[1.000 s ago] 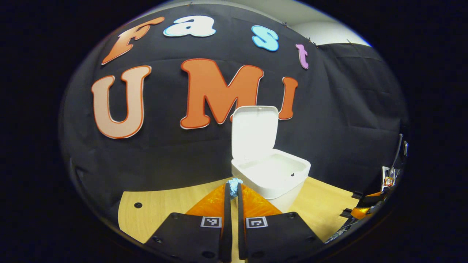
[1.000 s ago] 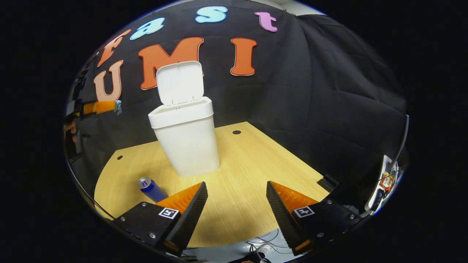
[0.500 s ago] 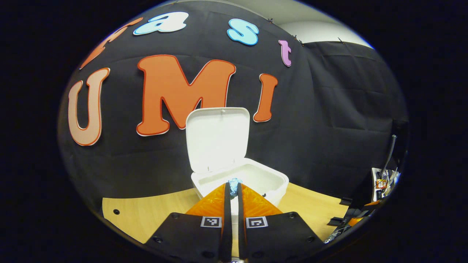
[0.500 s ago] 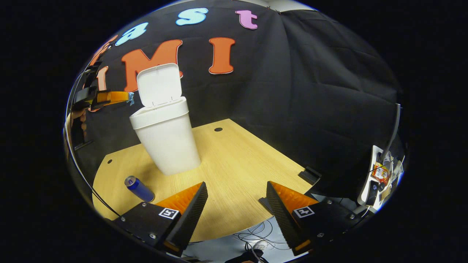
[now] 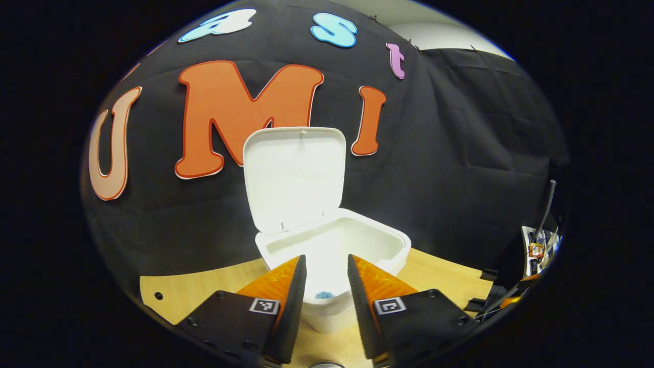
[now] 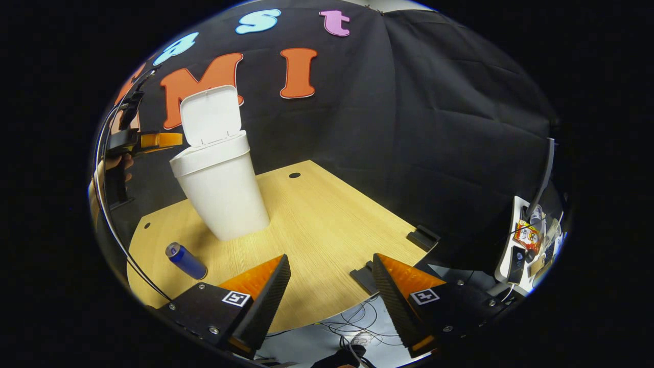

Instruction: Press the lid of the desktop garbage bin to open it, pick up the crumpled paper on the desktop and throw it into the bin, then pick up the pop can on the desktop and drop it into the bin, and finally close the garbage bin lid.

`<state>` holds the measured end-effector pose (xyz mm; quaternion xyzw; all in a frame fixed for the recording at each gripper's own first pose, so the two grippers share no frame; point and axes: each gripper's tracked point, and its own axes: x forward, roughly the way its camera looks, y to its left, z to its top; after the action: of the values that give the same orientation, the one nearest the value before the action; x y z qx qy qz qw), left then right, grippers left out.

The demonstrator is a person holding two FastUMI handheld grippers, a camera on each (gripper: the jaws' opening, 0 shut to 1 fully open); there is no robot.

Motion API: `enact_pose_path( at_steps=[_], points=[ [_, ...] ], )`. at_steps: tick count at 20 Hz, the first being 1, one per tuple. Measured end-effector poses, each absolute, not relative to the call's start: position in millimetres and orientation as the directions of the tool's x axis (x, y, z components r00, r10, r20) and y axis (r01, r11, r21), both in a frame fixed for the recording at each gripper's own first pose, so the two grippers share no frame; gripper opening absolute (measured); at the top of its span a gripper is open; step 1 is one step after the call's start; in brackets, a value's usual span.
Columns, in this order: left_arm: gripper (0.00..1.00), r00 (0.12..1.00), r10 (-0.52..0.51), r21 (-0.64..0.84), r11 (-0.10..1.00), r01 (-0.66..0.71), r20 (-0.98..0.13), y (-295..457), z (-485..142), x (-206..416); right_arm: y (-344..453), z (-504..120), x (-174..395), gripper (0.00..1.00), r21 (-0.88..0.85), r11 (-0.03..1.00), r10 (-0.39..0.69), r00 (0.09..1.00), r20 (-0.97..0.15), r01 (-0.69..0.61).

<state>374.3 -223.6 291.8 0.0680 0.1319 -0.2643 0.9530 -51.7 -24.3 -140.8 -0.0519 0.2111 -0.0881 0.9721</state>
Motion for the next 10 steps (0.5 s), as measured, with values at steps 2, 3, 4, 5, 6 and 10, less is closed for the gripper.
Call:
enact_pose_path(
  at_steps=[2,3,4,5,6,10],
  points=[
    [0.84,0.838,-0.471,0.062,0.862,0.504,-0.275,-217,295,373,-18,-141,-50,0.98,-0.147,0.980,-0.182,0.898,-0.400,0.134],
    [0.99,0.844,-0.466,0.055,0.867,0.496,-0.265,-212,297,372,-15,-140,-48,0.98,-0.155,0.980,-0.177,0.901,-0.396,0.125],
    [0.99,0.853,-0.455,0.056,0.874,0.482,-0.255,-205,300,369,-11,-139,-47,0.98,-0.163,0.980,-0.172,0.904,-0.392,0.116],
    [0.99,0.866,-0.435,0.069,0.884,0.463,-0.247,-195,303,368,-8,-138,-45,0.98,-0.168,0.980,-0.165,0.905,-0.391,0.106],
    [0.99,0.881,-0.410,0.087,0.894,0.439,-0.235,-184,307,366,-2,-138,-42,0.98,-0.166,0.982,-0.153,0.908,-0.391,0.095],
    [1.00,0.925,-0.336,0.135,0.923,0.361,-0.176,-136,328,352,29,-137,-32,0.98,-0.165,0.986,-0.090,0.915,-0.392,0.026]
  ],
)
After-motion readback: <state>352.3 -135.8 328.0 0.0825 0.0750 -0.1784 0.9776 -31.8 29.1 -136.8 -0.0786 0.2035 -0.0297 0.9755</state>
